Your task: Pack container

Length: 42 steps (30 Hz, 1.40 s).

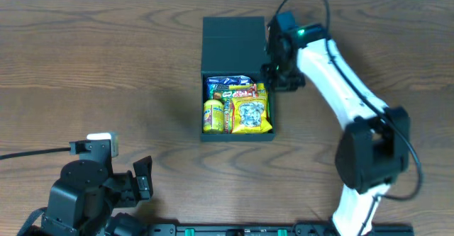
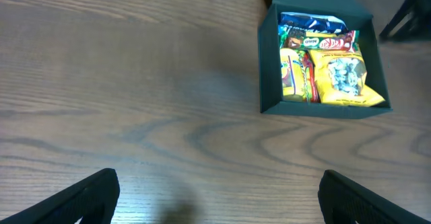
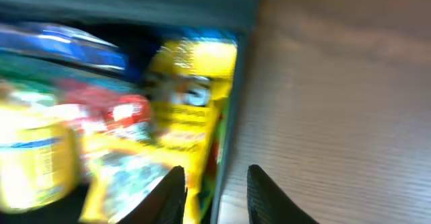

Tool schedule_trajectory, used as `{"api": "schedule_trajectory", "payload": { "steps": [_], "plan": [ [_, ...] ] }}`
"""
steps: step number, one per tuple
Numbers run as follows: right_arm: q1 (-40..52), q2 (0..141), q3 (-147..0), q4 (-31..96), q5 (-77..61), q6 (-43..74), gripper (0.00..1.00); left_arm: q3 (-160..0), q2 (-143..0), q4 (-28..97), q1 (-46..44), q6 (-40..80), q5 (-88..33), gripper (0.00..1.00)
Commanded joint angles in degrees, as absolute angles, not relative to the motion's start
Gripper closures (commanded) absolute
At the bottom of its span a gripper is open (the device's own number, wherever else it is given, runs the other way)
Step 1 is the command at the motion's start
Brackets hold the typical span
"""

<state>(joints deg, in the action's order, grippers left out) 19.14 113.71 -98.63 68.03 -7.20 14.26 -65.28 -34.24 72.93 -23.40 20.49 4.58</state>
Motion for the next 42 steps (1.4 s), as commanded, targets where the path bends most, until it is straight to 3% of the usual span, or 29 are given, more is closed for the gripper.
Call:
{"api": "schedule_trajectory", "payload": {
  "steps": [1, 3, 5, 7, 9, 11, 13, 14, 20, 25, 30, 34, 37, 42],
  "plan": [
    [18.65, 105.16, -102.48, 68.36, -9.50, 12.58, 0.65, -65.30, -34.04, 71.75, -23.16, 19.49, 2.63, 0.05],
    [18.65, 101.36, -102.54, 68.10, -9.43, 12.56, 0.61, -65.30, -34.04, 70.11, -23.16, 19.46, 0.91, 0.05],
    [18.65, 98.89, -102.54, 68.45, -8.95, 12.47, 0.65, -65.30, -34.04, 68.49, -23.16, 19.46, 0.34, 0.04],
    [18.44, 96.79, -102.54, 69.17, -4.56, 10.66, 0.93, -65.30, -34.04, 66.32, -23.16, 19.51, 0.32, 0.07],
    [17.98, 96.12, -102.54, 70.41, 0.78, 11.14, 0.99, -65.28, -34.06, 64.27, -23.16, 19.49, 0.34, 0.32],
    [17.17, 96.14, -102.19, 71.57, 4.08, 12.82, 0.99, -65.06, -34.09, 62.04, -23.16, 19.51, 0.40, 0.71],
    [15.84, 96.29, -100.57, 71.26, 4.58, 12.80, 0.99, -64.01, -34.11, 59.05, -23.16, 19.51, 0.54, 0.90],
    [15.35, 96.36, -99.81, 70.91, 4.56, 12.80, 0.99, -63.11, -34.11, 57.21, -23.16, 19.53, 0.54, 0.92],
    [11.86, 96.36, -91.74, 67.75, 4.40, 14.39, 0.99, -53.65, -36.60, 43.05, -23.16, 25.56, 0.36, 0.94],
    [8.36, 96.40, -85.43, 59.77, -3.84, 14.68, 0.99, -52.18, -52.84, 33.52, -23.16, 26.52, -3.73, 0.94],
    [3.75, 97.60, -81.45, 51.37, -14.17, 14.48, 0.99, -59.00, -73.97, 29.36, -21.34, 26.13, -9.06, 0.94],
    [0.62, 101.75, -80.53, 47.00, -23.66, 13.54, 0.99, -66.59, -88.64, 26.11, -14.72, 26.52, -23.35, 0.94],
    [0.05, 106.43, -80.53, 44.21, -29.61, 12.56, 0.99, -71.09, -96.88, 23.90, -9.47, 27.51, -31.99, 0.94],
    [0.32, 114.13, -80.55, 36.77, -38.48, 13.58, 0.99, -76.73, -106.19, 23.94, -5.21, 29.21, -35.48, 0.94]
  ]
}}
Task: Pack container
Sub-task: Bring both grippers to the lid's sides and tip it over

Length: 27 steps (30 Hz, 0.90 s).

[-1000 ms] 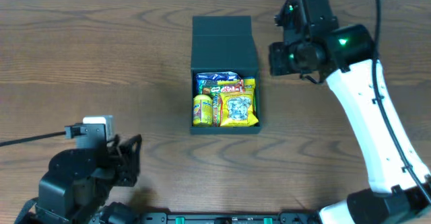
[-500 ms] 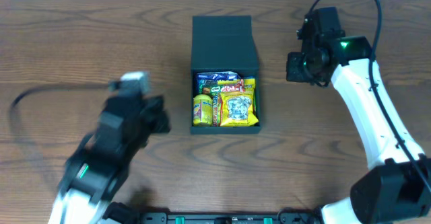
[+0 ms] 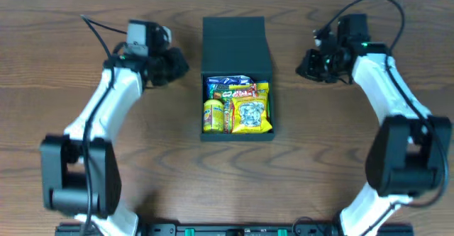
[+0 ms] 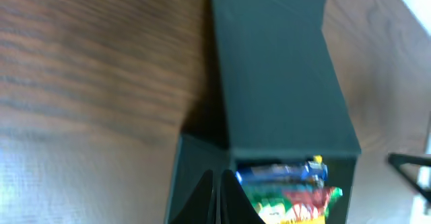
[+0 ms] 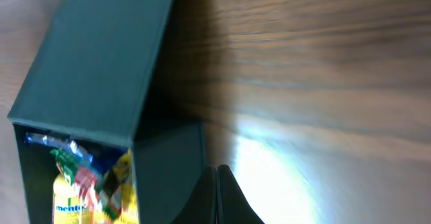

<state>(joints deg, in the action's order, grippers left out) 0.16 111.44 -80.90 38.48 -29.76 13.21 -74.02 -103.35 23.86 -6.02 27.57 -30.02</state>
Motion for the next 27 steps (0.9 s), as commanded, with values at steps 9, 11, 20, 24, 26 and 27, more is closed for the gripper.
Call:
{"api": "schedule_trajectory", "payload": {
  "steps": [9, 11, 20, 24, 26, 27],
  "plan": [
    [1.76, 121.23, -80.55, 27.77, -42.44, 20.88, 0.99, -85.23, -120.95, 23.92, -4.51, 33.50, -40.60, 0.95],
    [2.35, 121.91, -80.55, 25.78, -42.46, 23.16, 0.99, -86.08, -123.15, 23.83, -4.51, 34.50, -41.56, 0.94],
    [3.79, 124.38, -80.55, 21.04, -42.11, 28.73, 0.99, -86.52, -126.26, 17.12, -5.72, 42.37, -44.64, 0.94],
    [3.84, 125.47, -80.55, 18.68, -44.66, 29.17, 0.99, -86.52, -126.28, 14.90, -7.25, 45.36, -44.60, 0.95],
    [3.84, 125.71, -80.55, 18.06, -45.45, 29.15, 0.99, -86.52, -126.28, 14.48, -7.84, 46.00, -44.56, 0.95],
    [3.84, 125.71, -80.55, 17.67, -46.02, 29.10, 0.99, -86.52, -126.28, 14.46, -7.97, 46.41, -44.56, 0.94]
  ]
}}
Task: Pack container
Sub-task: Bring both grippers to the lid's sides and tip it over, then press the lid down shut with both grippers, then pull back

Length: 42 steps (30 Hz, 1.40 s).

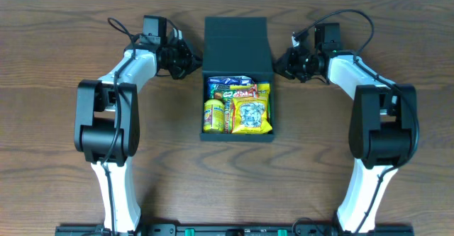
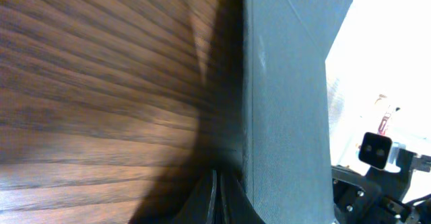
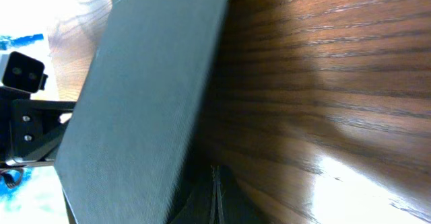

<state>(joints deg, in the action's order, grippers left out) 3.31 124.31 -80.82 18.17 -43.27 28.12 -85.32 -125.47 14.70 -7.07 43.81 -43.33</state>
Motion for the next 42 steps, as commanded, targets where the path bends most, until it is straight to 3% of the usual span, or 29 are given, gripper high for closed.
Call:
{"api": "schedule_trajectory", "payload": {
  "steps": [1, 13, 22, 42],
  "plan": [
    [3.84, 125.71, -80.55, 16.86, -47.11, 28.56, 0.99, -86.52, -126.28, 14.48, -8.05, 46.39, -44.58, 0.94],
    [3.29, 125.29, -80.58, 7.86, -64.82, 20.12, 0.99, -86.56, -126.23, 11.53, -7.53, 42.22, -51.05, 0.95],
    [1.89, 119.22, -80.58, 9.74, -65.87, 14.15, 0.99, -87.18, -122.58, 13.61, -6.90, 34.28, -53.63, 0.94],
    [1.96, 97.10, -80.55, 37.58, -49.63, -2.13, 0.99, -87.18, -97.82, 37.43, -7.57, 16.01, -48.45, 0.94]
  ]
}}
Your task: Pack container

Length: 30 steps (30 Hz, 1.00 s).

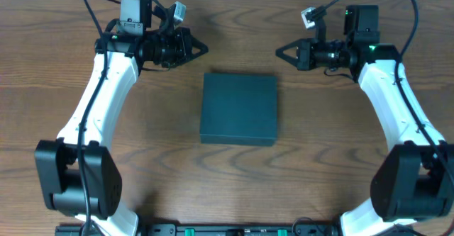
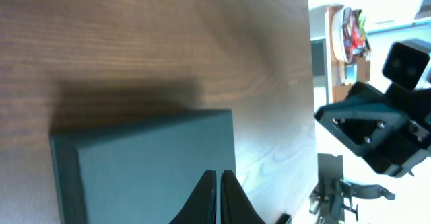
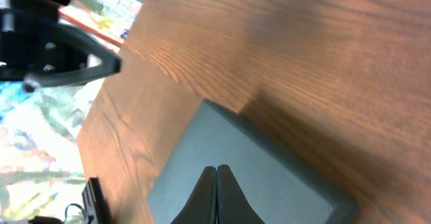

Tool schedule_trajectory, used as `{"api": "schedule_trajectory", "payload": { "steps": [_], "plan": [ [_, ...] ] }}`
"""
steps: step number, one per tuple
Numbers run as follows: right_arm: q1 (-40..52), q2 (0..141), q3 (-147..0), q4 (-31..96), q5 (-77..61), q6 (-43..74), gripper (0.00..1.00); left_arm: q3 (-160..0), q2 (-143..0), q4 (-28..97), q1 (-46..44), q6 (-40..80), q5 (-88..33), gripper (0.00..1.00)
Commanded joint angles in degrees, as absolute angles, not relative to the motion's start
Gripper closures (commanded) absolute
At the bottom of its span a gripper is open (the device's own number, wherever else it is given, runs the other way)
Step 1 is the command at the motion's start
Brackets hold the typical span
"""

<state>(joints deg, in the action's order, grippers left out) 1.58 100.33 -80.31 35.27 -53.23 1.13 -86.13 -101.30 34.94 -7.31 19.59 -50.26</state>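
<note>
The dark green box point(image 1: 238, 109) lies in the middle of the table with its lid down, so its contents are hidden. My left gripper point(image 1: 202, 49) is shut and empty, held above the table behind and to the left of the box, pointing right. My right gripper point(image 1: 279, 51) is shut and empty behind and to the right of it, pointing left. In the left wrist view the shut gripper point(image 2: 217, 175) shows over the box lid point(image 2: 148, 163). The right wrist view has the right gripper point(image 3: 217, 169) over the lid point(image 3: 269, 183) too.
The brown wooden table point(image 1: 106, 158) surrounds the box. Each wrist view catches the opposite arm across the table: the right arm's head point(image 2: 377, 126) and the left arm's head point(image 3: 60, 49). The table's far edge runs close behind both grippers.
The box was open with snacks showing and both shut grippers were against the sides of its raised lid. Now the lid is down and both grippers are higher and further from the box.
First the left arm rested open at the front left while the right gripper stood open at the open box's right rim. Then both grippers were shut on either side of the lid, then right against it. Now the box is closed and the grippers are apart from it.
</note>
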Motion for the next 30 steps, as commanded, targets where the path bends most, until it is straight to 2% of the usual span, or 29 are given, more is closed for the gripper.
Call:
{"api": "schedule_trajectory", "payload": {
  "steps": [1, 8, 14, 19, 25, 30],
  "plan": [
    [1.96, 96.27, -80.55, 39.11, -48.82, -2.94, 0.99, -87.18, -96.79, 39.00, -7.55, 15.27, -47.22, 0.94],
    [2.46, 85.10, -80.58, 55.13, -33.78, -5.48, 0.99, -87.18, -83.18, 55.13, -7.57, 9.89, -36.14, 0.94],
    [2.76, 72.99, -78.61, 69.47, -33.32, -12.67, 0.98, -83.92, -67.02, 70.35, -8.10, 3.64, -32.73, 0.94],
    [2.70, 51.92, -61.25, 67.33, -35.40, -9.61, 0.99, -70.08, -43.77, 69.43, -8.32, 9.23, -28.99, 0.94],
    [2.70, 24.62, -45.76, 65.45, -35.38, -3.27, 0.98, -58.15, -22.59, 70.78, -8.32, 9.41, -26.61, 0.94],
    [2.70, 11.22, -42.98, 66.54, -35.38, 2.50, 0.99, -52.69, -14.90, 71.57, -8.32, 9.43, -27.07, 0.94]
  ]
}}
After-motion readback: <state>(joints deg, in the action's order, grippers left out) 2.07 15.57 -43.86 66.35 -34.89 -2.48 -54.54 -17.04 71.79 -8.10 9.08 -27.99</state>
